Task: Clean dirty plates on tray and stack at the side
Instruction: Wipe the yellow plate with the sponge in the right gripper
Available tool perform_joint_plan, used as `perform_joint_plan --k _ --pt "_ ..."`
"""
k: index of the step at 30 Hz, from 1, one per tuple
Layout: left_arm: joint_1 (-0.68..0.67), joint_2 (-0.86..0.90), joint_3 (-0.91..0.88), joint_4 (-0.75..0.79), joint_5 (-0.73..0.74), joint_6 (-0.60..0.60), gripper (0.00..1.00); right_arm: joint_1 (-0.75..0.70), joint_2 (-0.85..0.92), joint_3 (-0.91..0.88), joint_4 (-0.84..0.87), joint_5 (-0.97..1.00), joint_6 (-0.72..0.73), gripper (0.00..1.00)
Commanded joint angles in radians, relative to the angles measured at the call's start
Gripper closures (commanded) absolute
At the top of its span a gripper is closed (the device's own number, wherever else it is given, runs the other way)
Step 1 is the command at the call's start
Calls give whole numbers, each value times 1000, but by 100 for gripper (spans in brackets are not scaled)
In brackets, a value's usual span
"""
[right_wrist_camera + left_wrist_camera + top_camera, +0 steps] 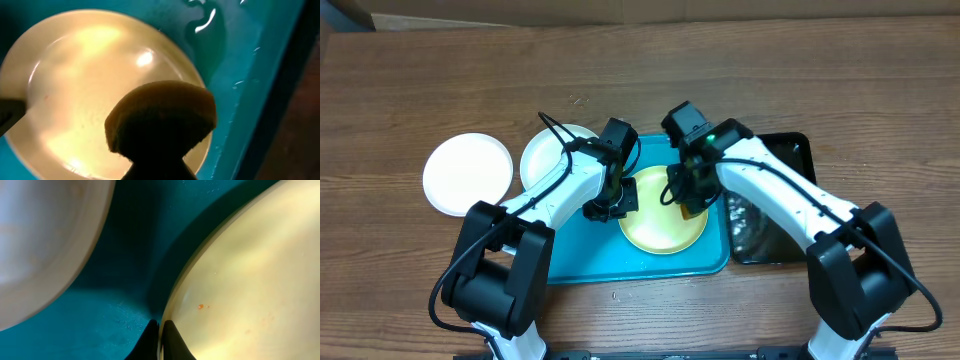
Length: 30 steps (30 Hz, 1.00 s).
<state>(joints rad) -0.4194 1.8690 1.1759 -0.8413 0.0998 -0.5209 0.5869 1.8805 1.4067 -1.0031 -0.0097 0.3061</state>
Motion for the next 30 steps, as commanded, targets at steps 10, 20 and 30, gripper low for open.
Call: perform_joint_plan --k 10,20,30 --pt "-9 -22 11 -7 -25 -18 96 29 -16 6 22 137 70 96" --pt "-9 -22 11 -6 -25 -18 96 29 -16 -113 111 127 92 96" --pt "-9 -22 11 -6 -25 -18 96 19 -16 -244 266 79 163 96"
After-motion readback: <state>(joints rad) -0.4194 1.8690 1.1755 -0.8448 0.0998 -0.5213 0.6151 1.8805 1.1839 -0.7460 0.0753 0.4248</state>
